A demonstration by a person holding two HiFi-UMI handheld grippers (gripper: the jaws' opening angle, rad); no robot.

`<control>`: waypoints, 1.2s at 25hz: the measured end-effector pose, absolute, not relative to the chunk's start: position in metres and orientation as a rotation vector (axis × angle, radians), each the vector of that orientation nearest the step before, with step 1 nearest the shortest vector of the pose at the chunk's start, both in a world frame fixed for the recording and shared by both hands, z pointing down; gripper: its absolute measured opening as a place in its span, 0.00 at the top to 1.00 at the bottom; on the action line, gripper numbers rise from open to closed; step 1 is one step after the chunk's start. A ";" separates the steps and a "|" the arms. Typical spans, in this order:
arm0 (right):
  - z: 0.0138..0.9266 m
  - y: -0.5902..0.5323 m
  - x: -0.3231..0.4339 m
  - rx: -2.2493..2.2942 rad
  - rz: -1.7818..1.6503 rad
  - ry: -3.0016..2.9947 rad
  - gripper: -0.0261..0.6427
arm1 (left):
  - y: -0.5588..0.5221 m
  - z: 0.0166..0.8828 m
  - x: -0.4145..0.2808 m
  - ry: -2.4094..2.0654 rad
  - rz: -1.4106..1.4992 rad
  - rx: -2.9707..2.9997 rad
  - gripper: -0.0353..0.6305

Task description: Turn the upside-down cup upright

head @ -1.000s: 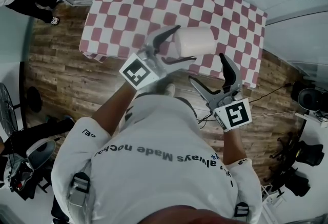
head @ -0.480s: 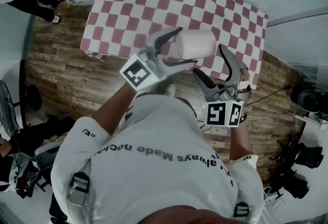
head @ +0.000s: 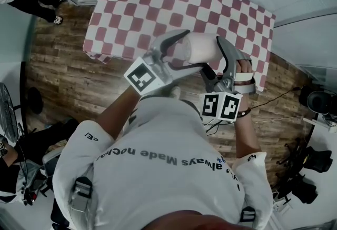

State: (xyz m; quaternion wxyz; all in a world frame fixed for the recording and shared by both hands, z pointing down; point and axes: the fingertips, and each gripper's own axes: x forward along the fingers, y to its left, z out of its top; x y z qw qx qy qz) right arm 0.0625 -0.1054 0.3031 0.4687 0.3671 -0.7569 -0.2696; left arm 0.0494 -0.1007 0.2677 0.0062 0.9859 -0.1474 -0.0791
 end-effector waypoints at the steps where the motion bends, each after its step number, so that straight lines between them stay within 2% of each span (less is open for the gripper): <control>1: 0.304 -0.107 0.062 0.898 -0.666 -1.850 0.26 | -0.100 0.268 0.050 -0.460 -0.250 3.087 0.33; 7: 0.310 -0.109 0.059 0.883 -0.672 -1.845 0.35 | -0.100 0.271 0.050 -0.465 -0.222 3.098 0.33; 17: 0.309 -0.108 0.060 0.968 -0.556 -1.979 0.35 | -0.099 0.265 0.052 -0.436 -0.220 3.112 0.33; 30: 0.318 -0.096 0.055 1.135 -0.118 -2.419 0.36 | -0.090 0.257 0.057 -0.338 -0.217 3.135 0.34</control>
